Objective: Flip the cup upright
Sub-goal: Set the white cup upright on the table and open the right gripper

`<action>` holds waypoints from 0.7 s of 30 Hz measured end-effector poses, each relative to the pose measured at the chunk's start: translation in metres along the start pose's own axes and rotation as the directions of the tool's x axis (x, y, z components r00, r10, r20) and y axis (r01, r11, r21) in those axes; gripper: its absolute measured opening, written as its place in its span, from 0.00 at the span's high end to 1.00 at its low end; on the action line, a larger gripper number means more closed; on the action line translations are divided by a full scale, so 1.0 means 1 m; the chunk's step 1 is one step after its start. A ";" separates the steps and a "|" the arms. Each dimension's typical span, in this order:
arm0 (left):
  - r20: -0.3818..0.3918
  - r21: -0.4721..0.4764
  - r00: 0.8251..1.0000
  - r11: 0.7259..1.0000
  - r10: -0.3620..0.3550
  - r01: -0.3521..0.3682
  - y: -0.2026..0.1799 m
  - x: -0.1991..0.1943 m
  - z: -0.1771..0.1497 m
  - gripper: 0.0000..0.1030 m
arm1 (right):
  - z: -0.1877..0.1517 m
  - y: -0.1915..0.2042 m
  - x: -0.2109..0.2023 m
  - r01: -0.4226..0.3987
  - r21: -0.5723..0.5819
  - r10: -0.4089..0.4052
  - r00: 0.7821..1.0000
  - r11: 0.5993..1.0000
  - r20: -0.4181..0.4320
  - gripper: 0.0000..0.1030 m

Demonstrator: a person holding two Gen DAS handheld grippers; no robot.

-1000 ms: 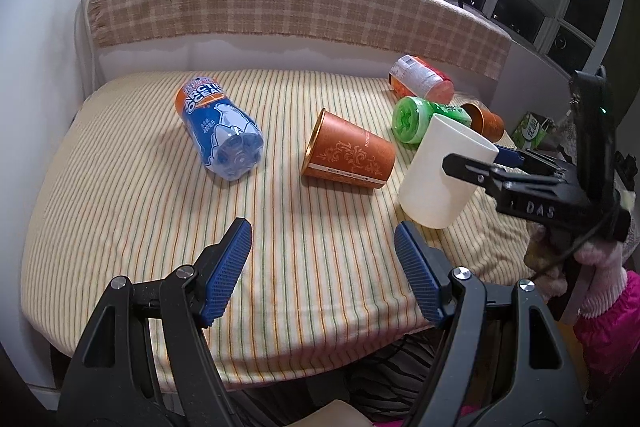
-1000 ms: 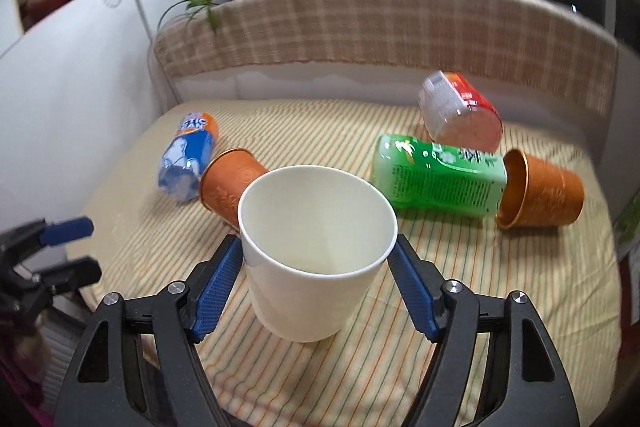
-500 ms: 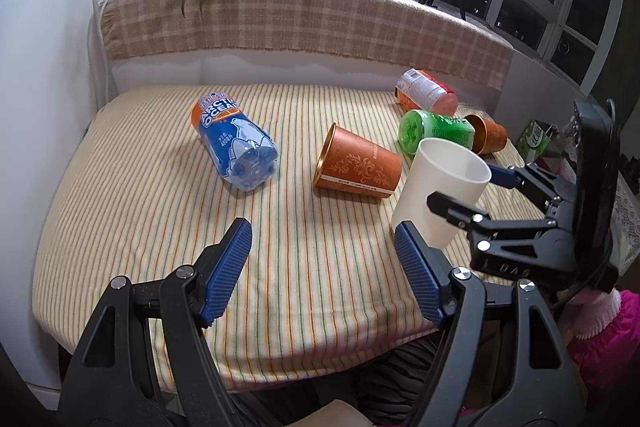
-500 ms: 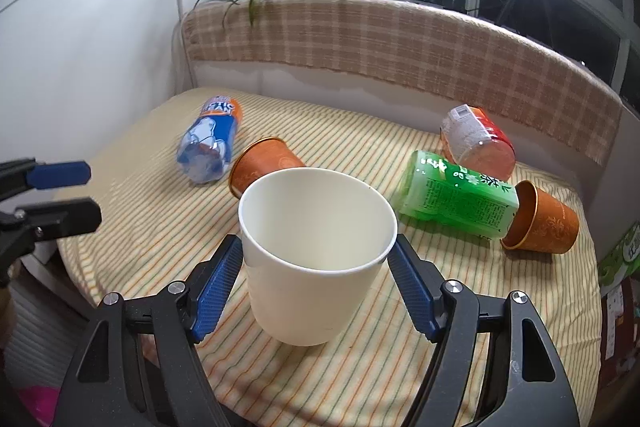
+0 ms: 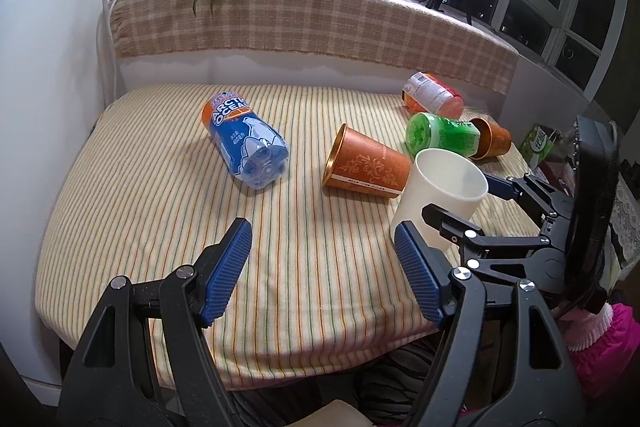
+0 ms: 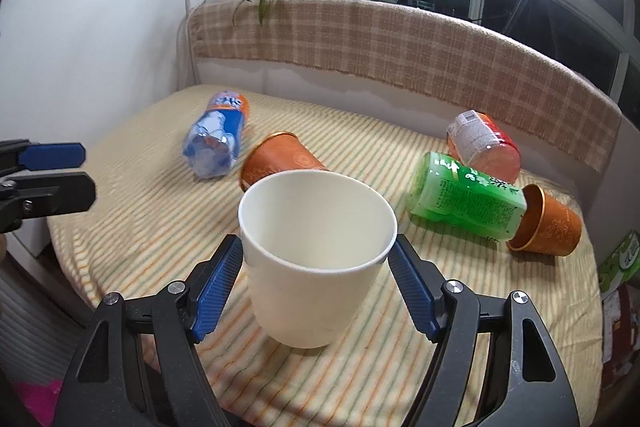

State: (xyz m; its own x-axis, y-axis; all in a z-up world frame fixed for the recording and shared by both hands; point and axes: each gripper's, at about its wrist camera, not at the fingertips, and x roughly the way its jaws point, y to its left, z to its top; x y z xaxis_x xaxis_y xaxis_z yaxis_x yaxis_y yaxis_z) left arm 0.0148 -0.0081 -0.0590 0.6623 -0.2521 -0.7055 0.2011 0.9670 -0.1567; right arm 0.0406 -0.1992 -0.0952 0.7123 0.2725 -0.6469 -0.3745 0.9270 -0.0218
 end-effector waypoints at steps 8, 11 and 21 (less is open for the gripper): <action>0.031 0.018 0.999 1.000 0.018 -0.019 -0.002 -0.005 0.001 0.26 | -0.001 0.003 -0.017 0.006 0.015 -0.007 0.999 1.000 0.039 0.23; 0.052 0.024 0.998 1.000 0.019 -0.020 -0.005 -0.009 0.001 0.26 | -0.002 -0.001 -0.030 0.006 0.043 -0.009 0.998 0.999 0.063 0.23; 0.192 0.065 0.980 0.995 0.060 -0.073 -0.020 -0.037 0.003 0.23 | -0.008 -0.021 -0.087 0.037 0.173 -0.064 0.985 0.984 0.159 0.23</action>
State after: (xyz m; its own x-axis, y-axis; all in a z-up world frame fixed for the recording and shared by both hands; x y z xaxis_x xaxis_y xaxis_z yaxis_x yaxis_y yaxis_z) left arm -0.0114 -0.0180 -0.0275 0.7995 -0.1965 -0.5676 0.1982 0.9784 -0.0594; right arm -0.0178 -0.2448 -0.0450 0.8200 0.2497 -0.5150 -0.2401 0.9669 0.0865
